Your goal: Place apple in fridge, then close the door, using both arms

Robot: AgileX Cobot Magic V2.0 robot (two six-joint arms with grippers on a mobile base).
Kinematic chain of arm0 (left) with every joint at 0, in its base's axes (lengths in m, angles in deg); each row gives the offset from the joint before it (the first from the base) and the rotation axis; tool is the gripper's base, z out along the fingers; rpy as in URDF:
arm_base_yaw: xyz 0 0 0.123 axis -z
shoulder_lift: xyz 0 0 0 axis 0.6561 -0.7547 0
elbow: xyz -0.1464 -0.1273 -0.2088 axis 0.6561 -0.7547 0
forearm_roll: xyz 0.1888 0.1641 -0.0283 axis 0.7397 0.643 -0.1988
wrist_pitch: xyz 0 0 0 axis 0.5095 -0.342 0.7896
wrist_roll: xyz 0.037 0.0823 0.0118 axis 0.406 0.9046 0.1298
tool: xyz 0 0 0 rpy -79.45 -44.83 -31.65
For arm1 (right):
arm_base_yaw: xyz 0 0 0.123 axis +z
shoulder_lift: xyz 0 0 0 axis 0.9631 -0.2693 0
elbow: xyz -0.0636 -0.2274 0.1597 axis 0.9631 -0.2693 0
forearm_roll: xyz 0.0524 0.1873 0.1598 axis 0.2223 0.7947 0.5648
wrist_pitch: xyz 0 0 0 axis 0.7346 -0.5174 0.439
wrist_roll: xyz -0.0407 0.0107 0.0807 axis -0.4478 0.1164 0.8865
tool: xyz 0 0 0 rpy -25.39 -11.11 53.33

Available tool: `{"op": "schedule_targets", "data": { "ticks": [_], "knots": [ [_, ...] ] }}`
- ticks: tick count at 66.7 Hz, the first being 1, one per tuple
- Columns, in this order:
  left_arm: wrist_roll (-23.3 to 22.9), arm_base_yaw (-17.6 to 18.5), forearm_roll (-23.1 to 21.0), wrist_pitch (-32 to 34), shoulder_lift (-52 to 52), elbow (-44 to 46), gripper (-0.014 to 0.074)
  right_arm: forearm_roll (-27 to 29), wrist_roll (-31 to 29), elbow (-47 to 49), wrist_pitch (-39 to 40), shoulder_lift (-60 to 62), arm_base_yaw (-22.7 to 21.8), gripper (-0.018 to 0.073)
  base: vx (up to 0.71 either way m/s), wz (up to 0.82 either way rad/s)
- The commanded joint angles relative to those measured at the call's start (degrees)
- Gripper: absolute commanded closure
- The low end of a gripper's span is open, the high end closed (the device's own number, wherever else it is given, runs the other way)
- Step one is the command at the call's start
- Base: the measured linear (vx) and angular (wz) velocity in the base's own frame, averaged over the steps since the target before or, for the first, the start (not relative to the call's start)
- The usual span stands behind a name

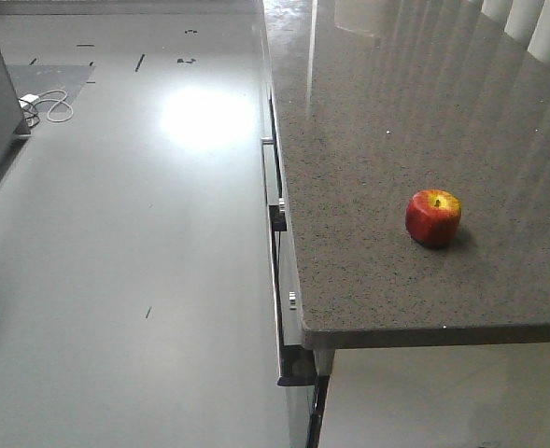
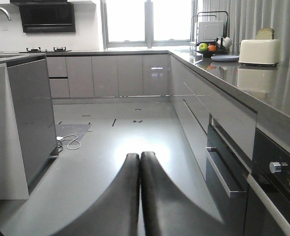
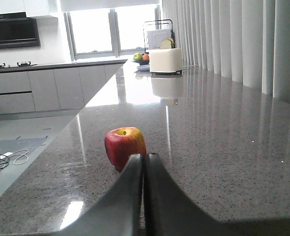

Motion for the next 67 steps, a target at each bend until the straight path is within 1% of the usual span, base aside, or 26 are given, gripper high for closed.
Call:
{"op": "schedule_targets", "data": {
  "ticks": [1,26,33,42,49,56,67],
  "knots": [
    [-0.3,0.4,-0.2,4.5,0.9,1.0,0.0603,-0.3,-0.5,0.2,4.8,0.5,-0.4,0.0562,0.00,0.00],
    [-0.3,0.4,-0.2,4.5,0.9,1.0,0.0603,-0.2,-0.5,0.4,5.0,0.5,-0.4,0.0562,0.00,0.00],
    [-0.3,0.4,-0.2,4.5,0.9,1.0,0.0603,-0.6,-0.5,2.3,2.8,0.4,-0.4,0.0562,0.00,0.00],
    [-0.3,0.4,-0.2,4.5,0.8,1.0,0.0603,-3.7,-0.7,8.9,-5.4,-1.8,-0.4,0.0562,0.00,0.00],
    [-0.3,0.4,-0.2,4.5,0.8,1.0,0.0603,-6.6,-0.7,15.8,-14.1,-5.8,-0.4,0.0562,0.00,0.00],
    [-0.3,0.4,-0.2,4.5,0.8,1.0,0.0603,-5.1,-0.7,22.9,-22.2,-11.0,-0.4,0.0562,0.00,0.00],
    [-0.3,0.4,-0.2,4.5,0.8,1.0,0.0603,-1.1,-0.7,31.7,-31.4,-19.5,-0.3,0.0560,0.00,0.00]
  ]
}}
